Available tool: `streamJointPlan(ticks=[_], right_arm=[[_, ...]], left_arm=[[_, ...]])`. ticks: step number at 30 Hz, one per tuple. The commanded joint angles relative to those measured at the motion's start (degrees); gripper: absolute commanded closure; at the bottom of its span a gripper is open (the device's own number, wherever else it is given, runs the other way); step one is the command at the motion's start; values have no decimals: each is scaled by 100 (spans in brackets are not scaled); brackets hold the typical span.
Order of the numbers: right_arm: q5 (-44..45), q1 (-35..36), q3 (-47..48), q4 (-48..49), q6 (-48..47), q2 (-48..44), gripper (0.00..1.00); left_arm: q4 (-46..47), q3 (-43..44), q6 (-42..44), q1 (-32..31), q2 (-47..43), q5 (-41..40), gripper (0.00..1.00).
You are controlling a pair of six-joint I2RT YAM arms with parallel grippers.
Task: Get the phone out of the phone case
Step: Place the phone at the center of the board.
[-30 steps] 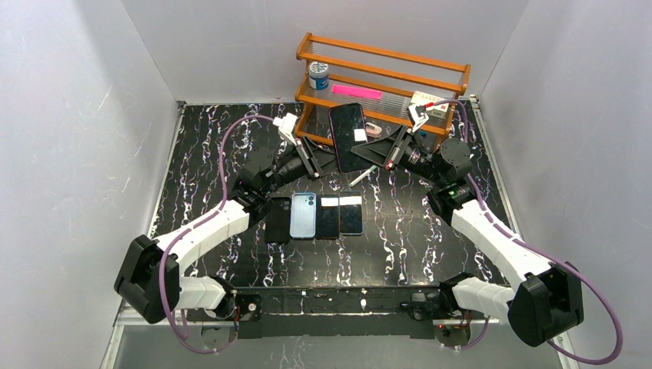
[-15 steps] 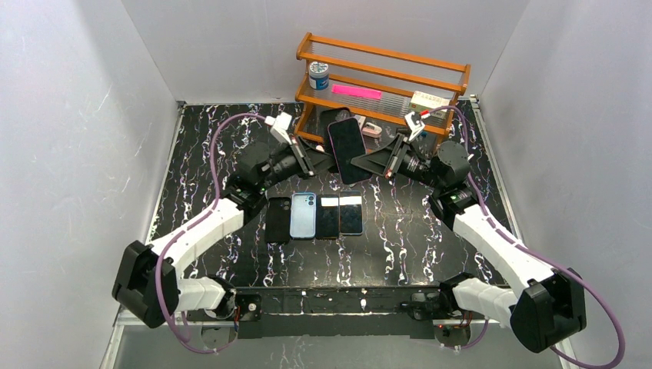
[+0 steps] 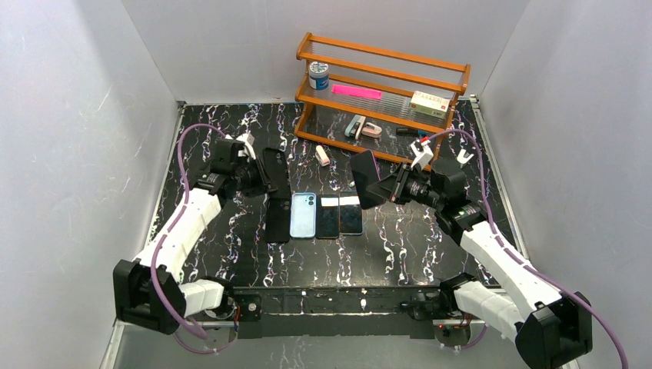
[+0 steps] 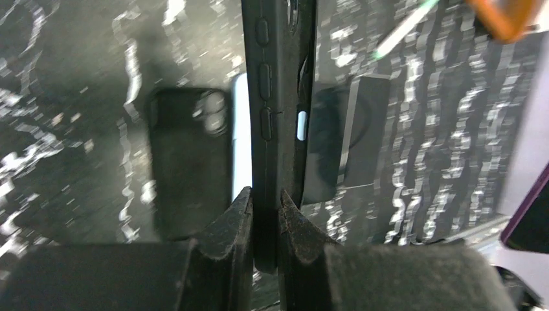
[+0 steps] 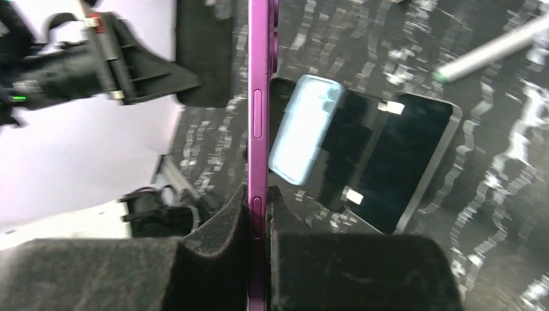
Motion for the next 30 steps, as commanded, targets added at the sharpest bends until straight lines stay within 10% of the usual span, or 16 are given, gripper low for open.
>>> streamJointPlan(ticks=[1, 30], right_arm=[[852, -127, -267, -365, -609, -131, 99], [565, -526, -1750, 1292, -114, 1307, 99]], left_arm=[[-1870, 525, 910, 152, 365, -465, 100], [-2872, 96, 1857, 808, 1220, -838, 94]])
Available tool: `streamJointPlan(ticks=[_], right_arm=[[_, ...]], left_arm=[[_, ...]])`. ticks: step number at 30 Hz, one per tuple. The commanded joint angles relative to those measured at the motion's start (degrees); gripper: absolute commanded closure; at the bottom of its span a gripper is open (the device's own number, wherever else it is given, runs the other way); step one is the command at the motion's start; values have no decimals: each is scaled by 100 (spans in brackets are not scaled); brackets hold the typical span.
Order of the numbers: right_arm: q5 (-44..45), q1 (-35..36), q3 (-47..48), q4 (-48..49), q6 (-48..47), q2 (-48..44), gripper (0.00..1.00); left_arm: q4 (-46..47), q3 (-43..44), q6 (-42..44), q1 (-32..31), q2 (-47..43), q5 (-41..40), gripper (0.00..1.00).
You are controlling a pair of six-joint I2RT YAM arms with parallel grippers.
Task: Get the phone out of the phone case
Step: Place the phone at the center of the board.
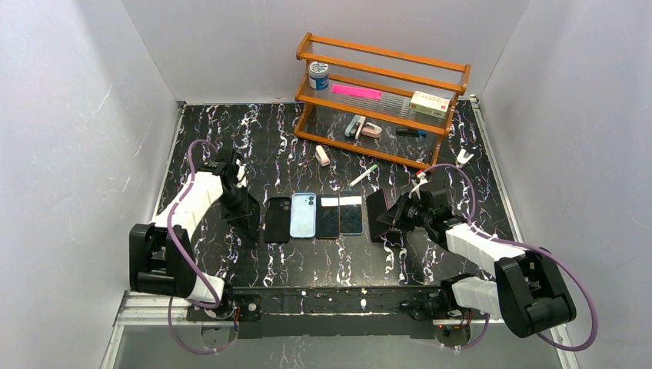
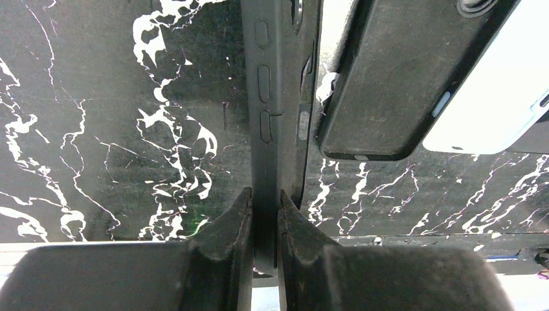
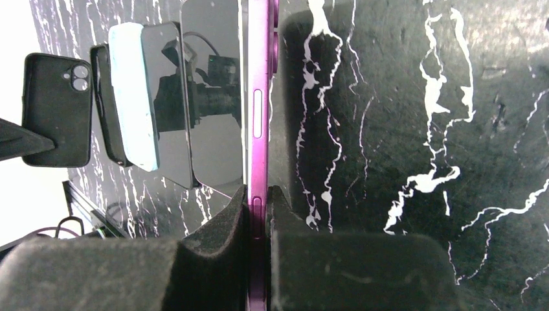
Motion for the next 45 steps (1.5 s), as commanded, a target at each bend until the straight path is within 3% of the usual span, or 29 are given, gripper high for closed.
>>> streamJointPlan(ticks=[1, 7, 14, 18, 26, 33, 38, 41, 45], right_arm=[[-244, -25, -22, 617, 108, 25, 99], [-354, -22, -104, 718, 138, 166, 88], [-493, -29, -49, 593, 155, 320, 72], [-436, -22, -113, 610, 141, 291, 69], [-178, -24, -149, 993, 488, 369, 71], [-43, -29, -134, 1410, 736, 694, 72], [-169, -26, -91, 1386, 743, 838, 71], [-181, -30, -103, 1294, 729, 804, 68], [-1, -27, 100, 648, 573, 724, 54]], left_arm=[[19, -165, 165, 54, -108, 164, 93], [239, -209, 324, 107, 50, 405, 92], [116, -216, 138, 133, 254, 148, 76], [162, -256, -36, 142, 401, 98, 65], [288, -191, -186, 142, 560, -109, 58], [453, 10, -228, 151, 931, -243, 33], [659, -11, -258, 177, 1086, -268, 28], [818, -58, -298, 176, 1112, -223, 22], [927, -70, -346, 177, 1119, -222, 14]])
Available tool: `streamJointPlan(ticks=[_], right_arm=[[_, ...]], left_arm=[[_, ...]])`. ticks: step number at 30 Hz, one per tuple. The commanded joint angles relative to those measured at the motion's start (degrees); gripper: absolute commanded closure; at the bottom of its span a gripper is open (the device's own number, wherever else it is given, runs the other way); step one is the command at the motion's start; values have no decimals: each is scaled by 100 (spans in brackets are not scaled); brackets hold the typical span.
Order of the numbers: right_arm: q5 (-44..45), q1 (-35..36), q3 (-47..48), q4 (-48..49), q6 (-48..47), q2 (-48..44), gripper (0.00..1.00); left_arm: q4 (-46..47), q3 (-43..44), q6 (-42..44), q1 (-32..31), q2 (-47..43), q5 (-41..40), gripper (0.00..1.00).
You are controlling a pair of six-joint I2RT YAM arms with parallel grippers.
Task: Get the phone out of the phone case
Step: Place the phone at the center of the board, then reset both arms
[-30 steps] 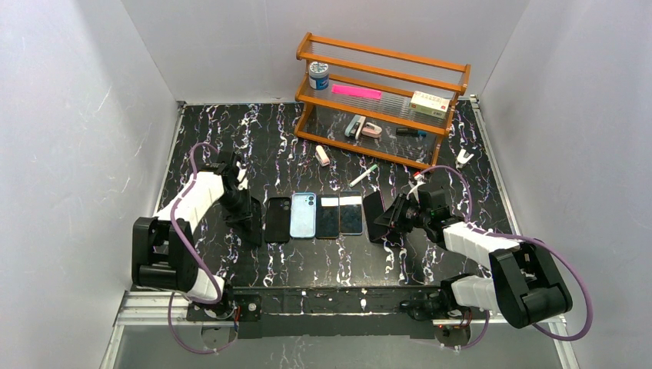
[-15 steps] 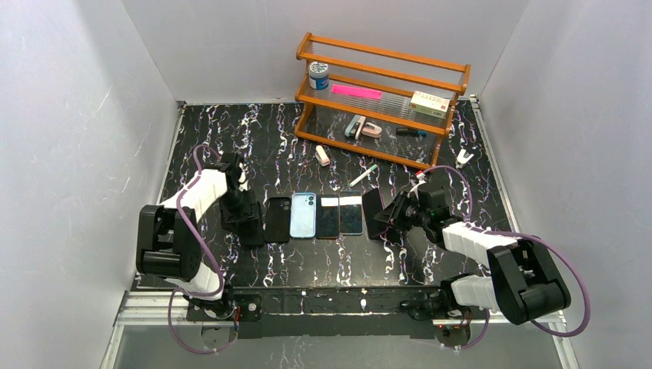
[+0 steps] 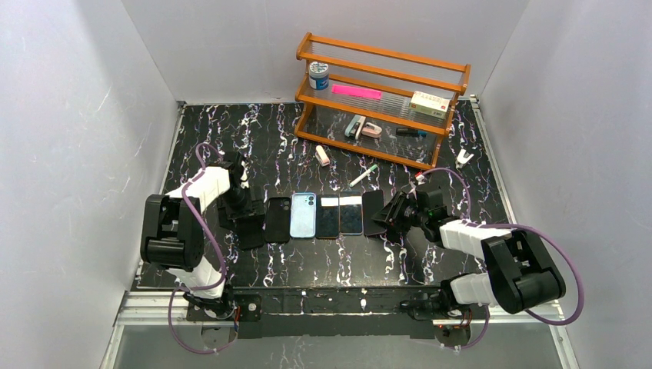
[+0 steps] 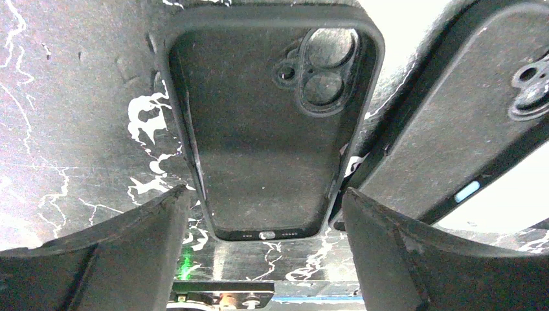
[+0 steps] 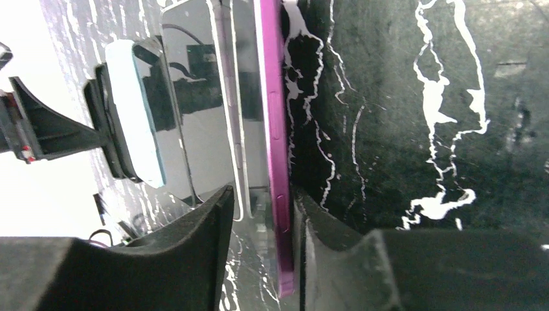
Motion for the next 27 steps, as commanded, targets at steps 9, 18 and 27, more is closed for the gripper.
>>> streamJointPlan(ticks=[9, 18, 27], right_arm=[[910, -27, 585, -1890, -674, -544, 26], [840, -14, 827, -2107, -732, -361, 24], [411, -23, 909, -1465, -502, -12, 24]], left_arm=[[442, -134, -519, 141, -567, -44, 2], [1048, -448, -830, 317, -620, 202, 2], [1502, -462, -736, 319, -359, 886, 2]])
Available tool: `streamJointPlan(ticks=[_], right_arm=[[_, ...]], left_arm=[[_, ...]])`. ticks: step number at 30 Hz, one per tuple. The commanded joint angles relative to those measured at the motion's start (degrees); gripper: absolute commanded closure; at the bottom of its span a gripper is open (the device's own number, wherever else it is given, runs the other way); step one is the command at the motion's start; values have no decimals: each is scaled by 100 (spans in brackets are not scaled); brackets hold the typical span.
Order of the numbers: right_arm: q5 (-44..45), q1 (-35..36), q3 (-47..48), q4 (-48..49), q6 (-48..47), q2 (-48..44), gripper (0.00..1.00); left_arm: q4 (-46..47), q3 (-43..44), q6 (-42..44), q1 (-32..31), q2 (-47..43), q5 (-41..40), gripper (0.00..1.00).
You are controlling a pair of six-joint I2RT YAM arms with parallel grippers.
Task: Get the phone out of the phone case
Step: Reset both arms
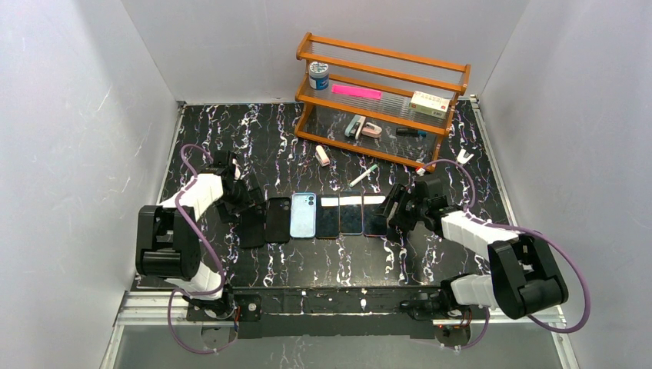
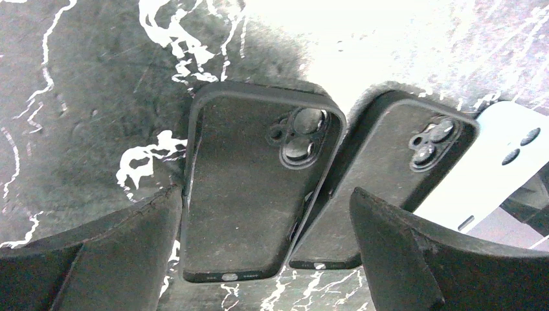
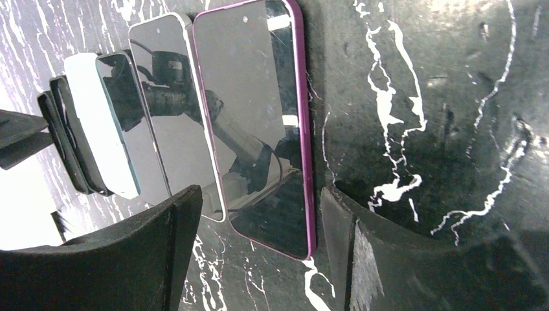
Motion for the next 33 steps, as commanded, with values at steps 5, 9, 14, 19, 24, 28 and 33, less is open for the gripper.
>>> streamJointPlan(ticks=[5, 9, 14, 19, 24, 28, 33], right_arm=[[-392, -15, 215, 479, 99, 356, 24], [-227, -16, 329, 277, 15, 321, 23], [397, -27, 561, -453, -422, -325, 19], [1378, -26, 802, -1363, -999, -1610, 11], [2477, -24, 1325, -2300, -1496, -2922, 6], [3145, -30, 1709, -2695, -1952, -3857, 3], [3626, -28, 1906, -2736, -2342, -4650, 1]], left_arm=[[314, -98, 7, 21, 143, 727, 2], [285, -60, -12, 19, -37, 567, 2], [9, 172, 55, 21, -494, 178, 2], [-264, 336, 98, 20, -1621, -325, 2], [-457, 410, 25, 20, -3207, -1208, 2], [-506, 484, 14, 21, -4356, -1891, 2], [-762, 679, 184, 19, -5437, -2501, 2]])
